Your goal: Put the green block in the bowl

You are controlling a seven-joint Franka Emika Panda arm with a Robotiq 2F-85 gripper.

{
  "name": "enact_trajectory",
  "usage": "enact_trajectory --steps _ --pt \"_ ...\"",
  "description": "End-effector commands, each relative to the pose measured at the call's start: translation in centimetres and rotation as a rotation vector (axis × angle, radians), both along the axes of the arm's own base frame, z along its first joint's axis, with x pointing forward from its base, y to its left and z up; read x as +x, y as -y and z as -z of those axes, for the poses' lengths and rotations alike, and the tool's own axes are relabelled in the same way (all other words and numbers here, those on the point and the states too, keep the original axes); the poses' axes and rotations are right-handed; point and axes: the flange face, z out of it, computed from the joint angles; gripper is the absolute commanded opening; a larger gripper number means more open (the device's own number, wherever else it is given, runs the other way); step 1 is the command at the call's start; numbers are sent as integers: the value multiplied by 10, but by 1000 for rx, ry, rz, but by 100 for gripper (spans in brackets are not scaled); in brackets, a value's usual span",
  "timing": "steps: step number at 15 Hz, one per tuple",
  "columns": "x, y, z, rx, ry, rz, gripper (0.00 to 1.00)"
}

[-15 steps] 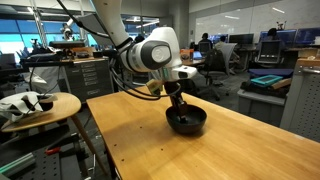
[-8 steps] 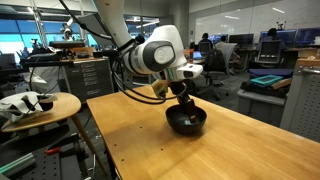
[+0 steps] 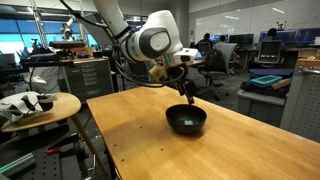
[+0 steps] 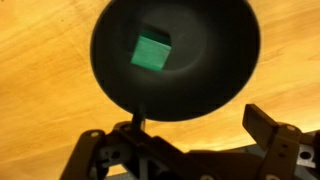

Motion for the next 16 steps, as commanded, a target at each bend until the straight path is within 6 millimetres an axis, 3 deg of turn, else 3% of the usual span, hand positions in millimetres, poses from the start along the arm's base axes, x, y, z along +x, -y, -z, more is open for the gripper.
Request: enact_trajectory --steps 1,6,15,16 --pt "-4 -25 -38 36 15 -135 100" --pt "-1 -48 -63 73 -72 -299 100" --pt "12 -27 -104 49 -239 -396 100" --pt "11 -33 -84 51 -222 -373 100"
